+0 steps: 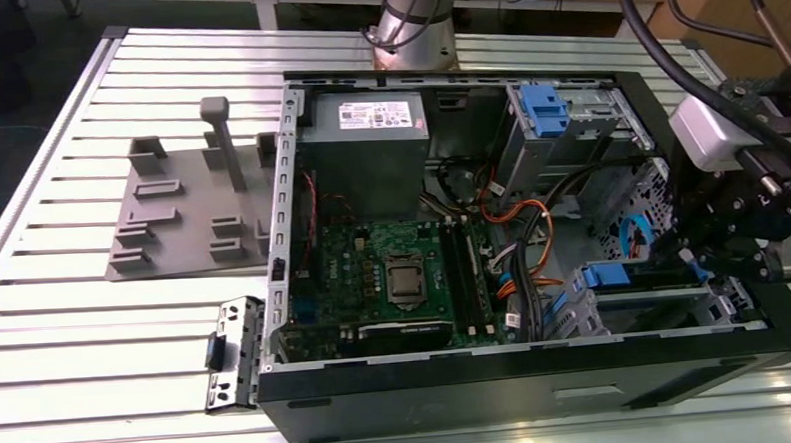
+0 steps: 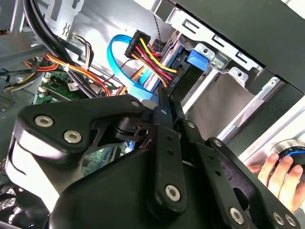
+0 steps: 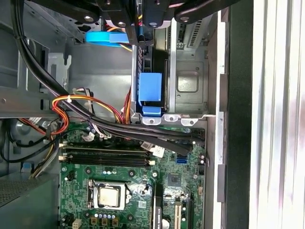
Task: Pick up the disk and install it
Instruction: 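Insert the second disk wire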
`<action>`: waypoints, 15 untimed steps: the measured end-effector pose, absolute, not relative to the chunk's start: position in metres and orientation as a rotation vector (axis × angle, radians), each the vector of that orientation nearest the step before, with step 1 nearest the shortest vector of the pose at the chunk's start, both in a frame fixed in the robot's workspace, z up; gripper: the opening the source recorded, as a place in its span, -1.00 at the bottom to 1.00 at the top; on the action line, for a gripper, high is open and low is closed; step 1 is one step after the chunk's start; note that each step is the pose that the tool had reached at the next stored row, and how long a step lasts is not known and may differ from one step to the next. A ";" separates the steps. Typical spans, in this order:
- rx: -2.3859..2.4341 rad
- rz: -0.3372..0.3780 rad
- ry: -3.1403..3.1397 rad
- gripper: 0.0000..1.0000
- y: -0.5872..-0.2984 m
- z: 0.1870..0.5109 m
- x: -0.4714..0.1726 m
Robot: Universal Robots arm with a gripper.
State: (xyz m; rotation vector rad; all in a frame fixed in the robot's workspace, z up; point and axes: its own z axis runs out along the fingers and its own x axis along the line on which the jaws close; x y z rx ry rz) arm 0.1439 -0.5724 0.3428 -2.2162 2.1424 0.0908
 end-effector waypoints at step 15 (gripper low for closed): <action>-2.229 0.092 2.129 -0.68 -0.573 0.334 0.144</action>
